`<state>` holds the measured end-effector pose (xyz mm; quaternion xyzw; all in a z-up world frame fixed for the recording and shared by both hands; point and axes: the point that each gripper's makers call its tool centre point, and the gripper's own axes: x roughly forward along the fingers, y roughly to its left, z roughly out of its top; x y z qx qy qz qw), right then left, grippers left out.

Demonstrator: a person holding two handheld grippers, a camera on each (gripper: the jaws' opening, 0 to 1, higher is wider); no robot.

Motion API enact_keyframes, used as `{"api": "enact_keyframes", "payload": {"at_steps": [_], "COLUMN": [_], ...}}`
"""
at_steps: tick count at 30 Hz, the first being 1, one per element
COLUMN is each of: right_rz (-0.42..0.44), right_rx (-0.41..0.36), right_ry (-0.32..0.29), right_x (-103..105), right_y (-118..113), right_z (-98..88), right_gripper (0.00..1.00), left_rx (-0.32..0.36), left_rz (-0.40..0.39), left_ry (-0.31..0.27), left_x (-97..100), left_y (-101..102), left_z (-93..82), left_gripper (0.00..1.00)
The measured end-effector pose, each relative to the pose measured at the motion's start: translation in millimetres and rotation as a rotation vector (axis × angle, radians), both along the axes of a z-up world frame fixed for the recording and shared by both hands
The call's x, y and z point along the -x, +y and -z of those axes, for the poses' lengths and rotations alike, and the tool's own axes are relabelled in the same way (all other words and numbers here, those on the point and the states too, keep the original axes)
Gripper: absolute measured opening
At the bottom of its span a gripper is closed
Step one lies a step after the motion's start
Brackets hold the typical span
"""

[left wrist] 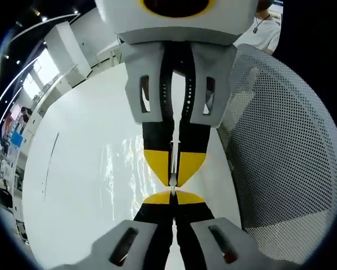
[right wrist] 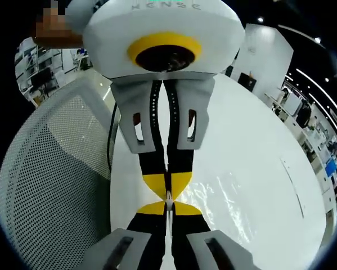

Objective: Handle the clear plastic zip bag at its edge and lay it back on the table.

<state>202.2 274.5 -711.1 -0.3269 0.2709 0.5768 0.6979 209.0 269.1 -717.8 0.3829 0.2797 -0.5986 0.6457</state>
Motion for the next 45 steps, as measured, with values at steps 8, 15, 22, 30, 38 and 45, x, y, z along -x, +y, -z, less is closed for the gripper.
{"api": "enact_keyframes", "payload": {"at_steps": [8, 15, 22, 30, 38, 45], "right_rz": [0.008, 0.012, 0.016, 0.02, 0.025, 0.026], "right_rx": [0.004, 0.003, 0.001, -0.002, -0.005, -0.004], "right_ry": [0.006, 0.009, 0.01, 0.009, 0.01, 0.008], "right_x": [0, 1, 0, -2, -3, -3], "right_y": [-4, -6, -7, -8, -10, -12], "right_z": [2.4, 3.2, 3.2, 2.6, 3.1, 2.6], "right_gripper": [0.0, 0.0, 0.0, 0.0, 0.0, 0.0], "left_rx": [-0.008, -0.009, -0.009, -0.008, -0.009, -0.001], "left_rz": [-0.004, -0.008, -0.01, -0.018, -0.024, -0.037], "left_ry": [0.0, 0.002, 0.002, 0.0, -0.002, -0.002], "left_x": [0.0, 0.3, -1.6, -2.6, -3.7, -3.4], "left_y": [5, 7, 9, 12, 15, 17], "left_z": [0.9, 1.2, 1.3, 0.2, -0.5, -2.5], "left_gripper": [0.0, 0.0, 0.0, 0.0, 0.0, 0.0]}}
